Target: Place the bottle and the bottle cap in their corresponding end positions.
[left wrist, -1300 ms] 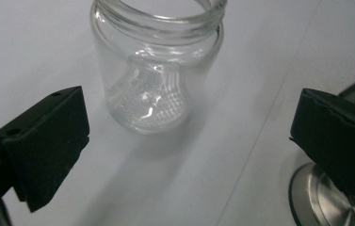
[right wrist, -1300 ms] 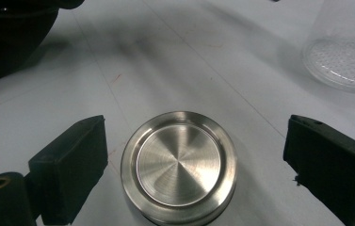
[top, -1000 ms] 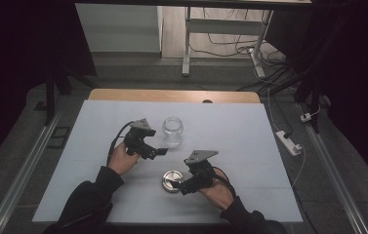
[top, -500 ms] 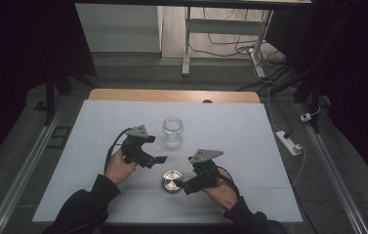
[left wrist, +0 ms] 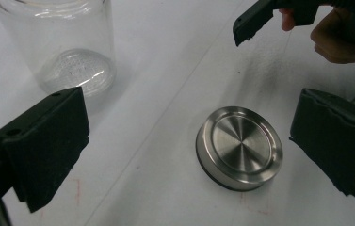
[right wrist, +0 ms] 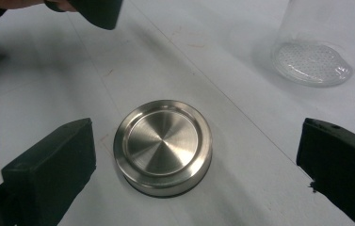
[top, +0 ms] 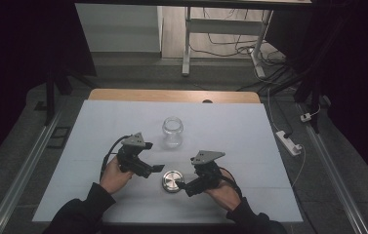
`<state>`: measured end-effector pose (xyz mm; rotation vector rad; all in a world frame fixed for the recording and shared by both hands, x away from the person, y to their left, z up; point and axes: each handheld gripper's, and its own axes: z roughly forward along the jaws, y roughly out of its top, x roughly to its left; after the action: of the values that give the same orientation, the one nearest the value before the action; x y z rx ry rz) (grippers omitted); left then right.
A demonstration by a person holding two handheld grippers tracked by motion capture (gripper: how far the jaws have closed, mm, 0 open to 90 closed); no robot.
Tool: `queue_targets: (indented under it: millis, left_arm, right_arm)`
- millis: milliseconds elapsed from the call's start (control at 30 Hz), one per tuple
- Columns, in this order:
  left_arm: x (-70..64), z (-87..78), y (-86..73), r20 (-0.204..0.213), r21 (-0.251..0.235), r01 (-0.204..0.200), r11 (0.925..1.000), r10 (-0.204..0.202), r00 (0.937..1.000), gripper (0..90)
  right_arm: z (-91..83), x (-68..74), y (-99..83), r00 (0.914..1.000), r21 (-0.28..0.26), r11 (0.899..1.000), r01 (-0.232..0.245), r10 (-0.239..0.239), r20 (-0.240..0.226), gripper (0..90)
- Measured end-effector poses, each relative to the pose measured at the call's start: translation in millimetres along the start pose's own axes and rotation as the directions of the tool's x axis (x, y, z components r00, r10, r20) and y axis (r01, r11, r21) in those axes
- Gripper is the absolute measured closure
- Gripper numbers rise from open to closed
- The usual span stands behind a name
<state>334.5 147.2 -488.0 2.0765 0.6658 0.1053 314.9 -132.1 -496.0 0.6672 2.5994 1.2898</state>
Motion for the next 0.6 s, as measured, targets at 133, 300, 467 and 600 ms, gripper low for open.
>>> queue_targets:
  millis: [133, 300, 467, 600]
  left_arm:
    - [-3.7, -5.7, -4.4, -0.006, -0.003, 0.007, 1.0, -0.007, 1.0, 0.0]
    - [-9.0, -14.5, -8.1, -0.008, -0.011, 0.015, 0.9998, -0.015, 0.9999, 0.0]
    - [-14.1, -23.3, -15.0, -0.02, -0.013, 0.021, 0.9997, -0.021, 0.9996, 0.0]
    - [-16.8, -30.9, -22.8, -0.035, -0.006, 0.025, 0.9997, -0.026, 0.9991, 0.0]
  right_arm:
    - [-2.9, 0.0, -0.1, 1.0, 0.001, 1.0, 0.004, -0.004, 0.006, 0.0]
    - [-8.2, 0.1, -1.0, 0.9999, 0.002, 1.0, 0.007, -0.007, 0.015, 0.0]
    - [-14.0, 1.5, -3.3, 0.9998, 0.005, 1.0, 0.011, -0.011, 0.019, 0.0]
    - [-19.0, 2.9, -4.7, 0.9996, 0.007, 1.0, 0.016, -0.016, 0.025, 0.0]
